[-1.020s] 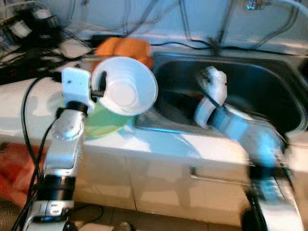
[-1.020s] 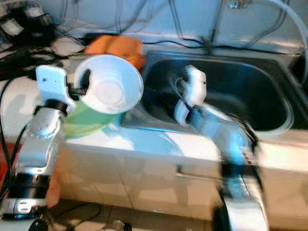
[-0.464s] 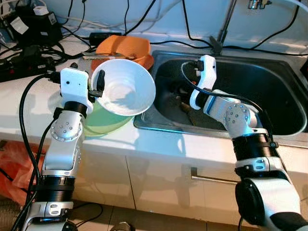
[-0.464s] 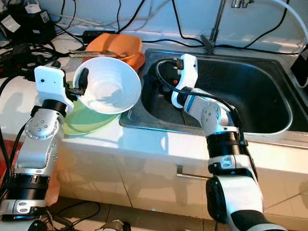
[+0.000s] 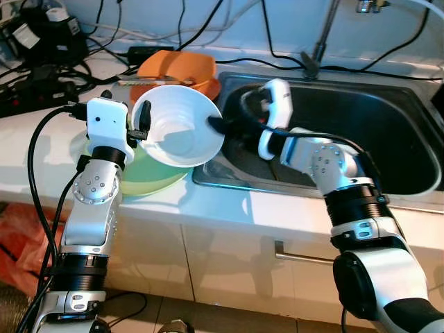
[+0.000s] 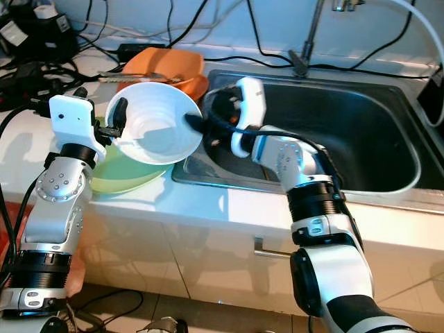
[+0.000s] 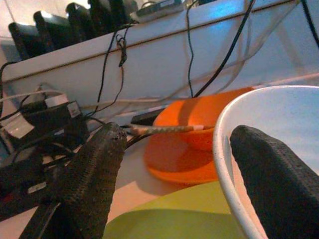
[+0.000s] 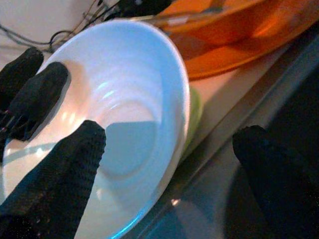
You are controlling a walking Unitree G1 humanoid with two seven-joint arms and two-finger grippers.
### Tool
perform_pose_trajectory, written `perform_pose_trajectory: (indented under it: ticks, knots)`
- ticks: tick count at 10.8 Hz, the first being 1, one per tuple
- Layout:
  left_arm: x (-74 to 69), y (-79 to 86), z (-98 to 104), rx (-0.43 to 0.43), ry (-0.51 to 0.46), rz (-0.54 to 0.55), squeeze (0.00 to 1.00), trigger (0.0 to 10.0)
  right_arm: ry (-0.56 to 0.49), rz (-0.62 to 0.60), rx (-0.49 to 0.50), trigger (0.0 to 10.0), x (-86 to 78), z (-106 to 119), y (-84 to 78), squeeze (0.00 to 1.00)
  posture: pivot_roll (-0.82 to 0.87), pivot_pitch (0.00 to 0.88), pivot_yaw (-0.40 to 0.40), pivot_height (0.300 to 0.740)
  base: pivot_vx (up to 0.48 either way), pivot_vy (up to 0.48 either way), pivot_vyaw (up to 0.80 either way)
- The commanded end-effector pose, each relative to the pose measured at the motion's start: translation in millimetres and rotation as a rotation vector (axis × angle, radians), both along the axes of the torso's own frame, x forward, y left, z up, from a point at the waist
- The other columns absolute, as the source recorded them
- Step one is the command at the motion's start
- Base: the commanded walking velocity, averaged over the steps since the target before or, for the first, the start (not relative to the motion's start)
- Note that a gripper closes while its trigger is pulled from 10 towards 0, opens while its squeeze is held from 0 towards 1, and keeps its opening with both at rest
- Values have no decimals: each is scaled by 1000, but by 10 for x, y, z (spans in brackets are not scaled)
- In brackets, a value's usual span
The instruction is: Kitchen organization
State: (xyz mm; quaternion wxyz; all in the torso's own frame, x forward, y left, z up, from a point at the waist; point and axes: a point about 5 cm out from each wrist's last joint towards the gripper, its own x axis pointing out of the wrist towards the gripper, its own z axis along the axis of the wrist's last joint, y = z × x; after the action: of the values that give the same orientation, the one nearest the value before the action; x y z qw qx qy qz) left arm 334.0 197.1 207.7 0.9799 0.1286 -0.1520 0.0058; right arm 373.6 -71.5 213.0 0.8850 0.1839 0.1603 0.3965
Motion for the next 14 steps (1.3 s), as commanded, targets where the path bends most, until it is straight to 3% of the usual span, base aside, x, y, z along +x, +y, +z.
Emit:
perform_pose_trajectory:
  ticks: [1,2,3,6,11,14]
  knots:
    - [-42,14,88,3,-48,7,0,0,-6,45,-3,10000,8,63,49,0,99,88,-7,740,0,0,0]
    - [-44,16,88,3,-47,7,0,0,-5,54,-9,10000,14,57,56,0,98,89,-6,740,0,0,0]
    - [-59,12,93,3,-51,4,0,0,16,79,2,0,33,53,84,0,100,97,-10,740,0,0,0]
    - [-109,6,93,1,-62,0,0,0,103,71,6,0,78,-20,68,0,111,112,-15,740,0,0,0]
    - [-127,1,98,2,-69,3,0,0,115,106,-58,0,103,-74,94,0,108,111,-25,740,0,0,0]
    - [-134,-68,113,49,-92,-26,0,0,119,97,-97,0,131,-68,48,0,102,103,-27,740,0,0,0]
